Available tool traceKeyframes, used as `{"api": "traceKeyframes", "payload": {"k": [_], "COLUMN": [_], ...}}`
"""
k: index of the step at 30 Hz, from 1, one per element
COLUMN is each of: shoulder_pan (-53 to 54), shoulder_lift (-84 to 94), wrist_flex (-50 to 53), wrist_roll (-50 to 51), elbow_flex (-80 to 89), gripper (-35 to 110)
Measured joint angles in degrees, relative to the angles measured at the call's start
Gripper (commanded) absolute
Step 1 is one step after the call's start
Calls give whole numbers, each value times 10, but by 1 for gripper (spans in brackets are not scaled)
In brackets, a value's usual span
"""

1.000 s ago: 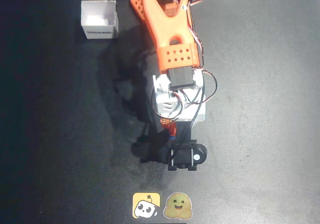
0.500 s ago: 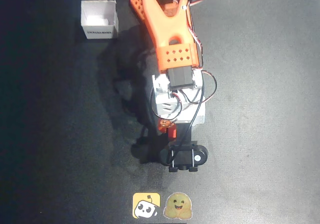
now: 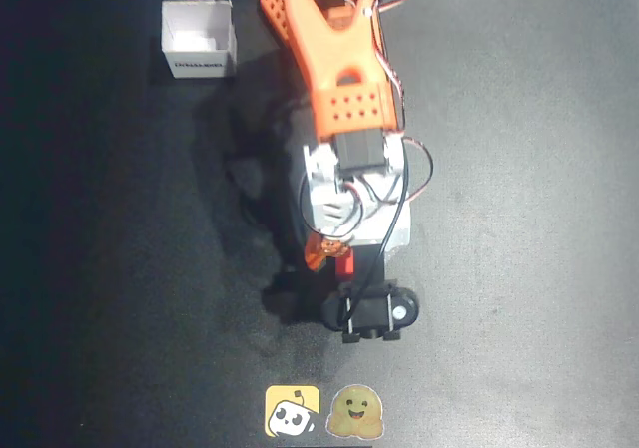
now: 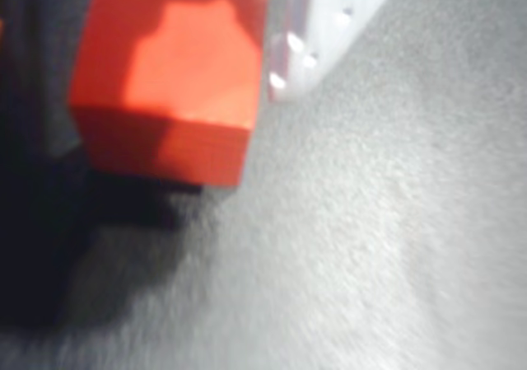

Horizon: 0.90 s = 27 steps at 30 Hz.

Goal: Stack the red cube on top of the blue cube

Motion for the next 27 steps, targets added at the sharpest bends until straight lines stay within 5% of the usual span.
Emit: {"api": "traceKeyframes", "payload": {"k": [5,27], "shoulder_pan": [3,85], "shoulder_lift": [75,670], "wrist_flex": [-6,-275], "wrist_roll": [-30,-40], "elbow_flex": [15,683], "gripper": [0,0]}}
